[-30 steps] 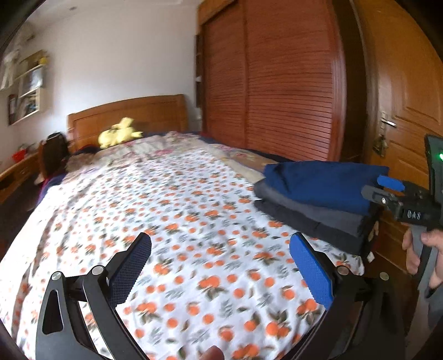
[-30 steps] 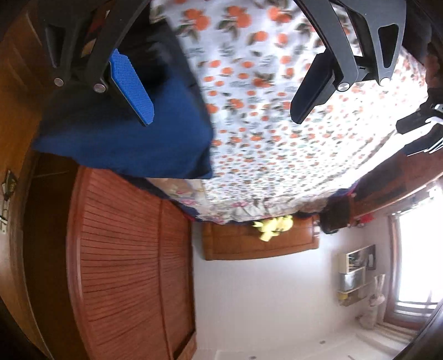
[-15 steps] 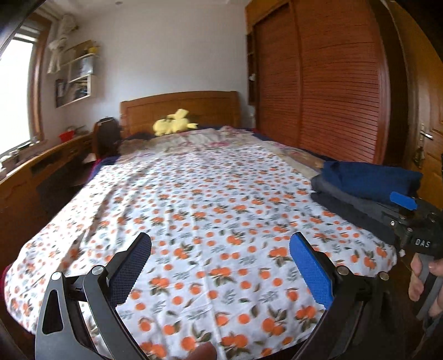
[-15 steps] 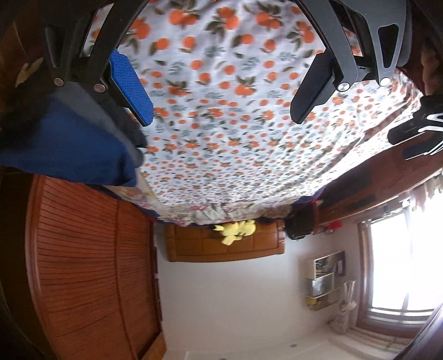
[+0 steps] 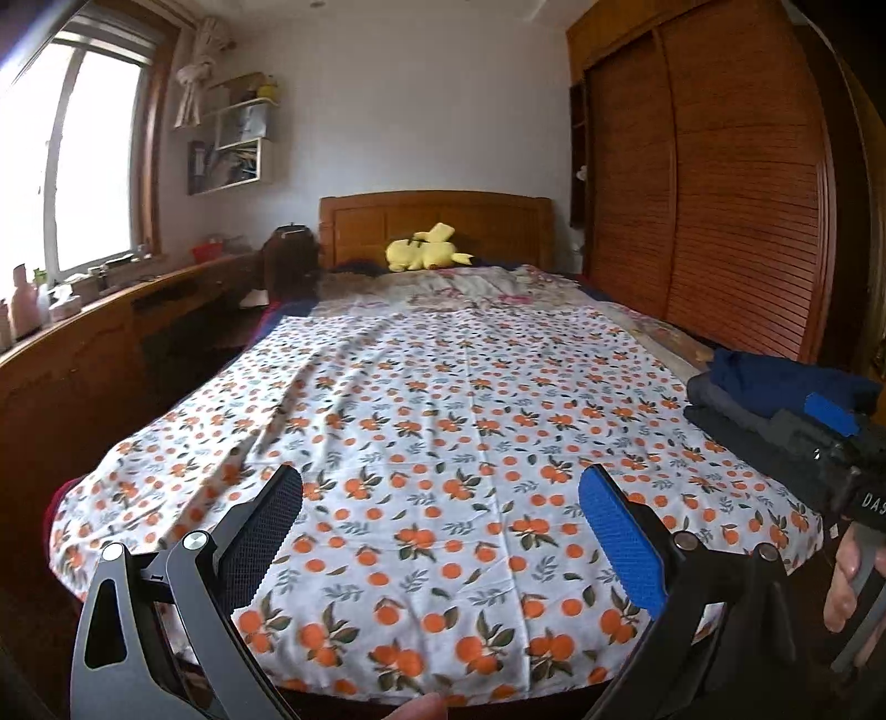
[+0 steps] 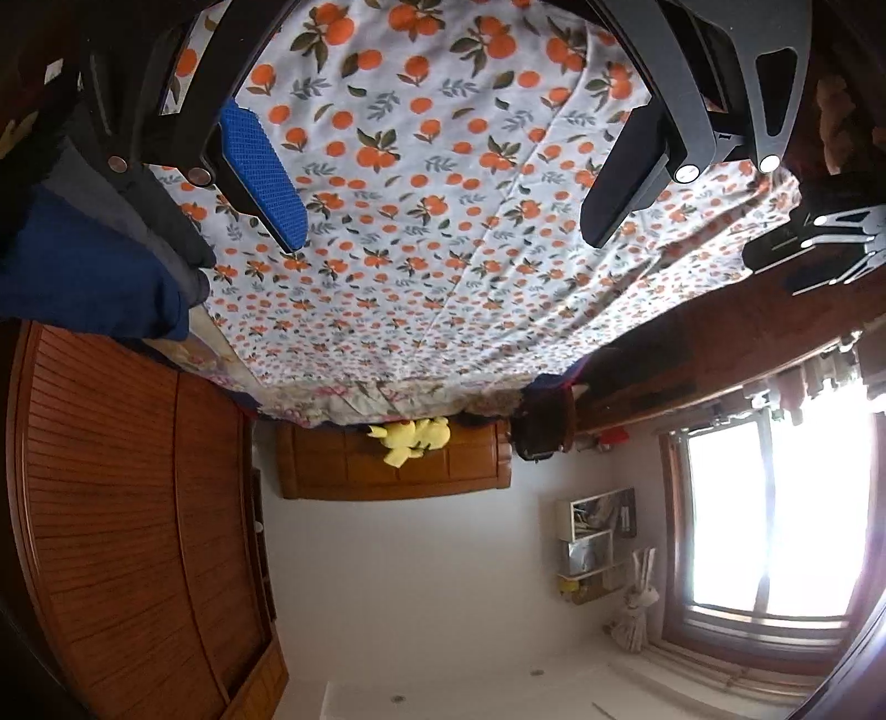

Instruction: Fold large clothes

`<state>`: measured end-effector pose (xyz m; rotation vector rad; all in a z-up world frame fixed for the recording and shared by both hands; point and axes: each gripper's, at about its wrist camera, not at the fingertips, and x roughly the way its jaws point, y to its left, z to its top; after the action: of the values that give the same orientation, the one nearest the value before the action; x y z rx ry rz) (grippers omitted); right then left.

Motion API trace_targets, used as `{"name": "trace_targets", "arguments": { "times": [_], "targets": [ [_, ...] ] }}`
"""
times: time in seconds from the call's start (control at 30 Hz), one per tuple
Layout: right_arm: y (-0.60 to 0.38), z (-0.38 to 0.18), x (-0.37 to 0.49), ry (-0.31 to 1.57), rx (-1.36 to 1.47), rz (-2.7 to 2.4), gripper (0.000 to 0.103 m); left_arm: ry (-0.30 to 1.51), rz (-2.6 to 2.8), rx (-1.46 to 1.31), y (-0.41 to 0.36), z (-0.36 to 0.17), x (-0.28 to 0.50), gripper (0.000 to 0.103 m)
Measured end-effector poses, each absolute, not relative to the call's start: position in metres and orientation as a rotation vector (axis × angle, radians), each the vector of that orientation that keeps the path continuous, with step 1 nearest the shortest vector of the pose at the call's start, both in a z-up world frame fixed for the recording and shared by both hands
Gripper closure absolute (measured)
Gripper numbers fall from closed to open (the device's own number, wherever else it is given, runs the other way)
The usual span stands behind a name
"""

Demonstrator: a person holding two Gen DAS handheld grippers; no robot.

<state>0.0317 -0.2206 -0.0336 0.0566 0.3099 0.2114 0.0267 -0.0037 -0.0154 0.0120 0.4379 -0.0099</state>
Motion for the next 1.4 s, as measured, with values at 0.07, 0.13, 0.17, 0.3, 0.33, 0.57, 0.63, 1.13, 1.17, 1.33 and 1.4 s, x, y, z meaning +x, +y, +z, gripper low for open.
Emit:
{"name": "trace_targets", "arguments": {
  "times": [0.07,0.13,0.17,0.3,0.33,0.57,0.63,1.13,1.17,1.33,1.4],
  "targets": [
    [-0.2169,-0.0349,0.029,0.305,0.052,0.213,0.008,0.437,-0.001,0.013,-0.0008,-0.0162,0.0215,0.003],
    [-0.2144,-0.0361,0.0275,0.308,0.045,0.214,0.008,0.44,-0.002,0.01,0.0,-0.0175,0.0201,0.002],
    [-0.2141,-0.0366,0.0275,0.31,0.045,0.216,0.008,0.44,-0.002,0.009,0.0005,-0.018,0.0191,0.002],
    [-0.2122,-0.0401,0.0279,0.321,0.041,0.22,0.008,0.439,-0.004,0.006,0.0005,-0.0197,0.0175,0.002],
    [-0.212,-0.0402,0.0286,0.323,0.04,0.22,0.008,0.439,-0.003,0.006,-0.0003,-0.02,0.018,0.002],
    [-0.21,-0.0421,0.0282,0.329,0.035,0.22,0.008,0.435,0.0,0.006,-0.0012,-0.0206,0.0167,0.002],
    [-0.2096,-0.0426,0.0279,0.33,0.035,0.221,0.008,0.433,-0.003,0.004,-0.0011,-0.0205,0.017,0.002],
    [-0.2093,-0.0434,0.028,0.332,0.033,0.221,0.008,0.425,0.003,0.009,-0.0038,-0.0209,0.0168,0.002],
    [-0.2093,-0.0434,0.028,0.332,0.033,0.221,0.008,0.426,0.003,0.01,-0.0037,-0.021,0.0169,0.002],
    [-0.2092,-0.0433,0.028,0.333,0.034,0.221,0.008,0.425,0.003,0.009,-0.0035,-0.0214,0.0167,0.003],
    [-0.209,-0.0434,0.0282,0.334,0.034,0.221,0.008,0.424,0.004,0.01,-0.0037,-0.0216,0.0167,0.002]
  ]
}}
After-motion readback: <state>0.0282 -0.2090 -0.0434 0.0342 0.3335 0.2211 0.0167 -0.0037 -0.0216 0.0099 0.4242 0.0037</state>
